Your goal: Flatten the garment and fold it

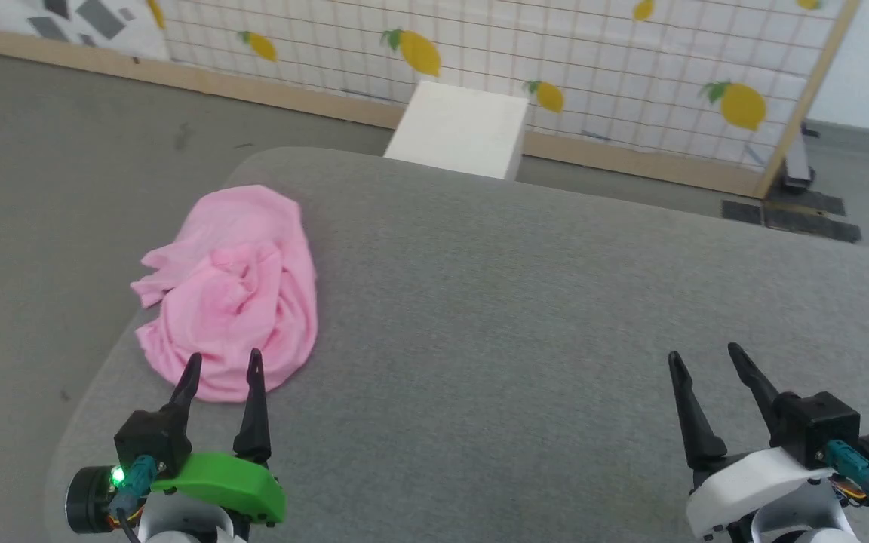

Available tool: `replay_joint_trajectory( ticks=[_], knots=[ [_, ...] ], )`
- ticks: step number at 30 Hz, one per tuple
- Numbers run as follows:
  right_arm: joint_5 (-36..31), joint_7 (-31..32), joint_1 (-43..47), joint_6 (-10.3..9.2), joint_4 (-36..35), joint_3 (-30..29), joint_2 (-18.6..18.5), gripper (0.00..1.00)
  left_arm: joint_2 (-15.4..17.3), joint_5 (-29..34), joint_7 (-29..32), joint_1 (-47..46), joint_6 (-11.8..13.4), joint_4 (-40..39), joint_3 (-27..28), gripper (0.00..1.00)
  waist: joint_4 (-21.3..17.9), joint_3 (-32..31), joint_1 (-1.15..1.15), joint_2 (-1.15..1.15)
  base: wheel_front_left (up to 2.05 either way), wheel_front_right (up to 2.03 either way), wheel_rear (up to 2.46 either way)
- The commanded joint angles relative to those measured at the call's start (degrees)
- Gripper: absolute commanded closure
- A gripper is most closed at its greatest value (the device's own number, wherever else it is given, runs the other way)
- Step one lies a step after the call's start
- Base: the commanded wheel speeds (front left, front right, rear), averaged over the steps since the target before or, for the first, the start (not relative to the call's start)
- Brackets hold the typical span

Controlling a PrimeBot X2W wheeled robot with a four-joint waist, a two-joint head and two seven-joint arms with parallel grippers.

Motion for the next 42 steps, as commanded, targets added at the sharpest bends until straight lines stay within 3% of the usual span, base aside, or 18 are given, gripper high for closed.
replay_joint_trajectory(
  ticks=[1,21,35,42],
  knots=[
    [-0.4,0.0,0.9,-0.06,-0.3,0.2,0.1,0.00,-0.1,-0.7,-0.6,0.4,-0.4,0.3,0.3,0.00,3.2,-0.6,0.00,0.27,0.00,0.00,0.00],
    [-0.4,-0.1,0.7,-0.07,-0.6,2.6,0.1,0.00,-0.2,-2.5,-3.0,-0.1,-1.9,2.7,1.6,0.00,14.0,0.6,0.00,0.33,0.00,0.00,0.00],
    [-0.9,0.6,0.2,-0.08,-2.3,2.5,0.1,0.00,-0.2,-4.6,-4.6,-3.4,-2.5,4.1,1.7,0.00,17.7,2.8,0.00,0.38,0.00,0.00,0.00],
    [-1.8,1.9,-1.7,-0.08,-3.7,3.5,0.1,0.00,0.1,-6.4,-5.4,-10.9,-3.3,6.8,3.4,0.00,16.8,6.6,0.00,0.40,0.00,0.00,0.00]
  ],
)
